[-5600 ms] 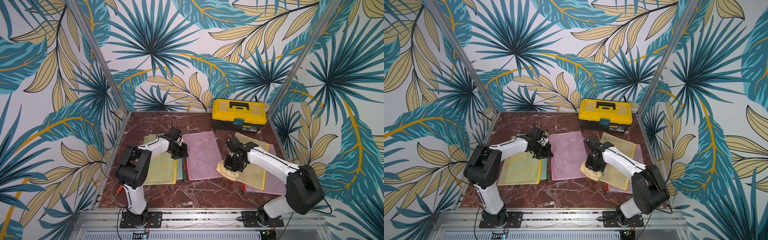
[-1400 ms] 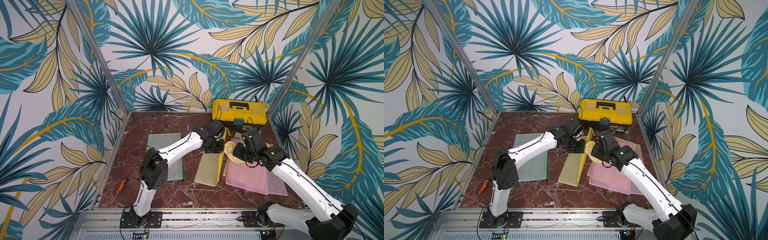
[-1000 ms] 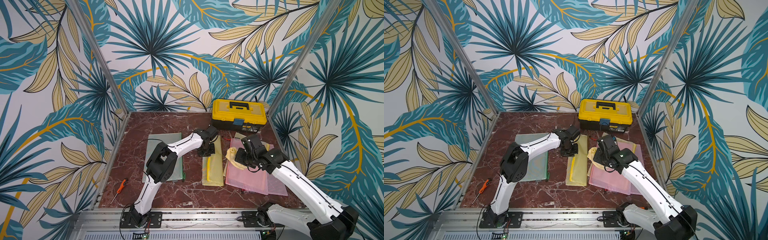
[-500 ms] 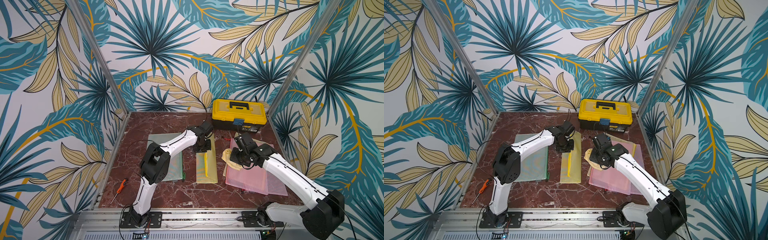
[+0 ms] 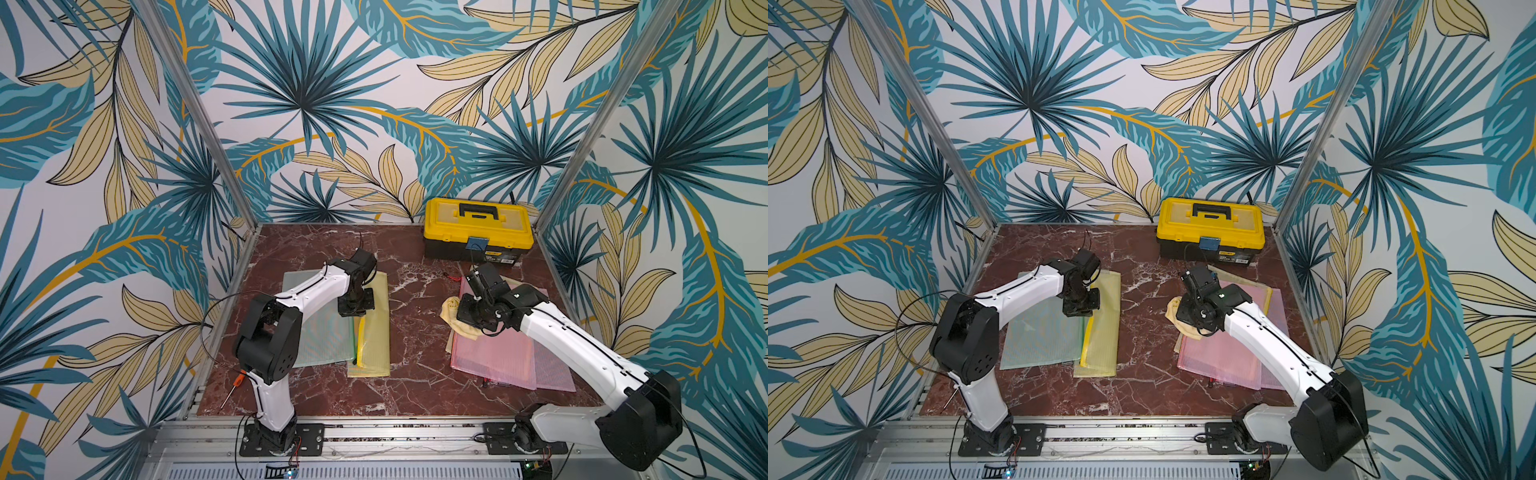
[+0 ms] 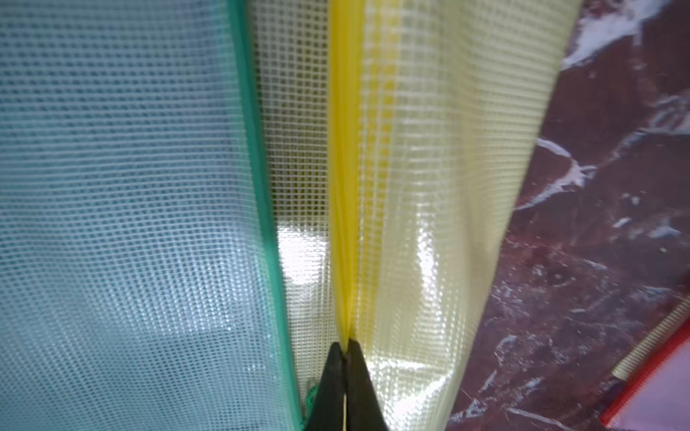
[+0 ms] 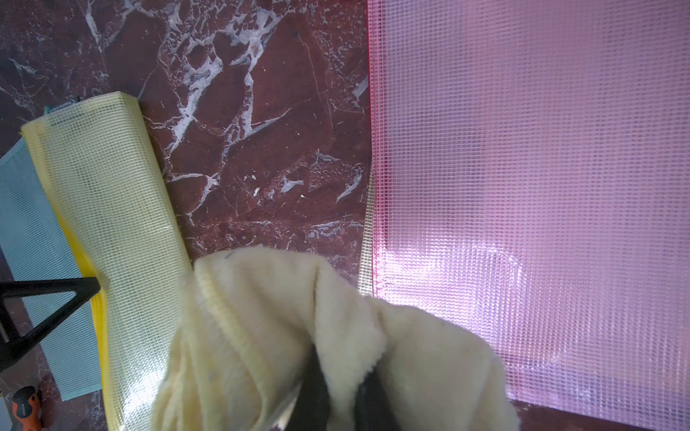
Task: Wipe the document bag
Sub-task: Place the document bag at the center of the board.
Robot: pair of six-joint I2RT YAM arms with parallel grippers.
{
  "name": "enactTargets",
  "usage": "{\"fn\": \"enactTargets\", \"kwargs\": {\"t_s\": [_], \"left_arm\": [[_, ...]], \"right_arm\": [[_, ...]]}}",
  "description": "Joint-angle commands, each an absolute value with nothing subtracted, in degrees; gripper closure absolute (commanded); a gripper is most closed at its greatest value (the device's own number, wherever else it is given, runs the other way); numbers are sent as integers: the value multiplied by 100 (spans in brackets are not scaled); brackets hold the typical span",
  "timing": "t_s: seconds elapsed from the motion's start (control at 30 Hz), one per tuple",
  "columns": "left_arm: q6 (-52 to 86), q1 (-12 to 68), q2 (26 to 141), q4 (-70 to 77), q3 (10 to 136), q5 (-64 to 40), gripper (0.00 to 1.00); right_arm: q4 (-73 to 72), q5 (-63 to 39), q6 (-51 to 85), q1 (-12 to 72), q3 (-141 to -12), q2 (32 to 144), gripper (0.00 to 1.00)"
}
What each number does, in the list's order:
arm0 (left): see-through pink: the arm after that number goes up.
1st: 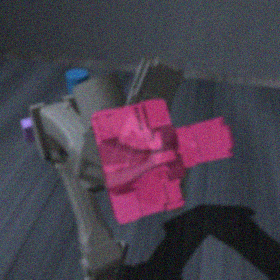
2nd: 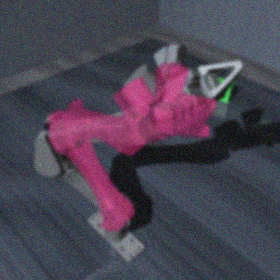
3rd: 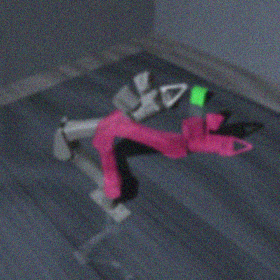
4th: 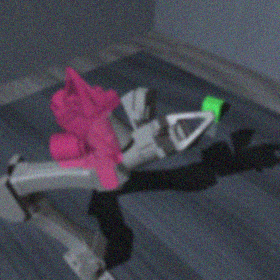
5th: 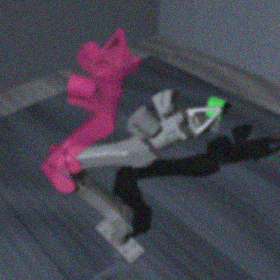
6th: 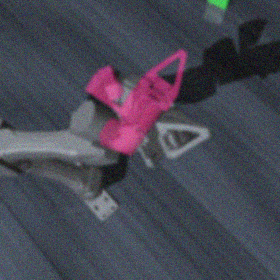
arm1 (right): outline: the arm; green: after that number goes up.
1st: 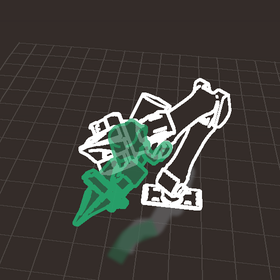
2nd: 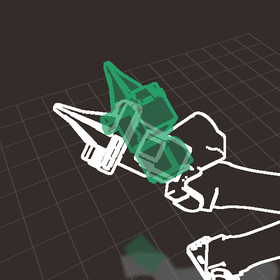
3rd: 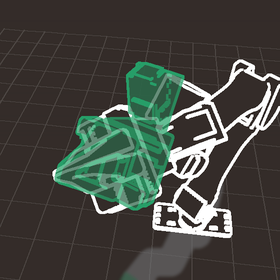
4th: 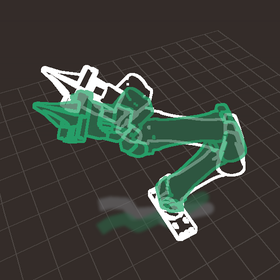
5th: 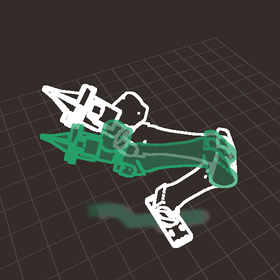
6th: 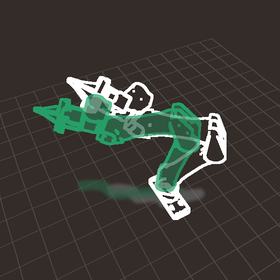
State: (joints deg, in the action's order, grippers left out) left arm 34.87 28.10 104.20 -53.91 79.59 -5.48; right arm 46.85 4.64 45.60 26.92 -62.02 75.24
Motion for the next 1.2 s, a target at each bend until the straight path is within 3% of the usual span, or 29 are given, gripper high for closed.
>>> {"fn": "enactTargets", "kwargs": {"t_s": [0.0, 0.23, 0.3, 0.37, 0.43, 0.53, 0.9, 1.17], "left_arm": [[3252, 3155, 10447, -5278, 8479, -807, 100], [3464, 3918, 11716, -5289, 10223, -1467, 100], [3556, 4033, 12081, -5280, 10587, -1567, 95], [3623, 4108, 12375, -5281, 10873, -1725, 72], [3662, 4181, 12472, -5282, 11004, -1653, 28], [3667, 4139, 12169, -5278, 10810, -1136, 0], [2406, 2853, 10901, -5129, 8758, -694, 0], [1689, 2287, 10771, -4120, 7836, -2133, 0]], "right_arm": [[4590, 330, 4510, 2679, -6388, 7661, 100], [4811, 585, 4484, 2678, -6329, 7409, 100], [4939, 709, 4470, 2677, -6311, 7271, 100], [5077, 814, 4449, 2677, -6311, 7148, 100], [5217, 914, 4430, 2680, -6329, 7021, 100], [5128, 678, 4325, 2679, -6295, 7005, 100], [3544, -939, 4243, 2836, -6276, 8799, 100], [3891, -790, 3898, 2857, -6730, 10149, 100]]}}
